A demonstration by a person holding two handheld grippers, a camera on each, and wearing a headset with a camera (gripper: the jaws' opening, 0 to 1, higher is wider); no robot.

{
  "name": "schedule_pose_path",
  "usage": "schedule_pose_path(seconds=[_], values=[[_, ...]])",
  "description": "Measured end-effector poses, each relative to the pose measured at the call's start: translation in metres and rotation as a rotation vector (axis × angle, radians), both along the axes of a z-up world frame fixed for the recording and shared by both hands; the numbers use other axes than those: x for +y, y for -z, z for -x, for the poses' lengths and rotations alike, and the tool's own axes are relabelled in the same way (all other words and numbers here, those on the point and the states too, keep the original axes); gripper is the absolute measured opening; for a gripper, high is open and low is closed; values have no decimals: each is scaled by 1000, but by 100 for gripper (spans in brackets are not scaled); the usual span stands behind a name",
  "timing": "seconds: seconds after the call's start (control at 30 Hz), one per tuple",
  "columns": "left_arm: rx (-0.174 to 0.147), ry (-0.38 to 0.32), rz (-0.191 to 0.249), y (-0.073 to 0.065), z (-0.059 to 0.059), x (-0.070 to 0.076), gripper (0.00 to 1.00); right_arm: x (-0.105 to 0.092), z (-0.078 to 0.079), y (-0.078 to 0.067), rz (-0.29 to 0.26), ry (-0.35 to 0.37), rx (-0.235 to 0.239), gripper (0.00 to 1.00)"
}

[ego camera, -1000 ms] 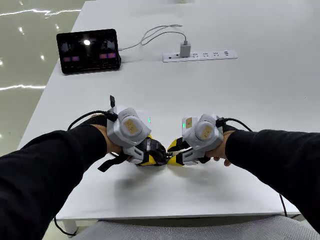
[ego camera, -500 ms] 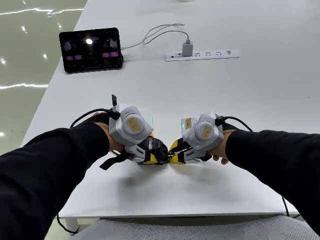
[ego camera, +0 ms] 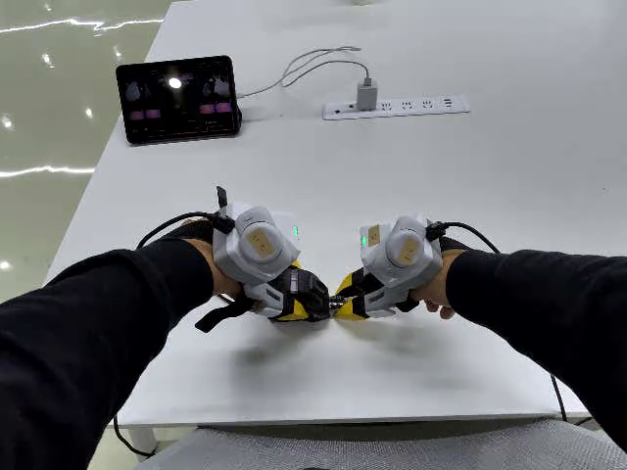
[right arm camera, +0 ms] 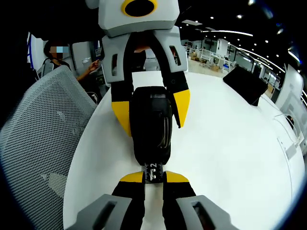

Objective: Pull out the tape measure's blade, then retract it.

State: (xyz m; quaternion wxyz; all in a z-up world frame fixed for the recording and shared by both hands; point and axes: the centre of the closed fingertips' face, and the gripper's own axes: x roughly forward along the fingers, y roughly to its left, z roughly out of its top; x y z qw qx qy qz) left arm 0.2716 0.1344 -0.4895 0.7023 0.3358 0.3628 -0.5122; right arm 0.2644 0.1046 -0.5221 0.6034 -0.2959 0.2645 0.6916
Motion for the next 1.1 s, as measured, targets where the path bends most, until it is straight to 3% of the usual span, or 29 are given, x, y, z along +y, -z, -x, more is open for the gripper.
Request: schedule_pose_path(seconds=[1.1], values=[[1, 0, 13, 0, 1, 1, 31, -13, -2, 1, 25, 18, 15, 10]])
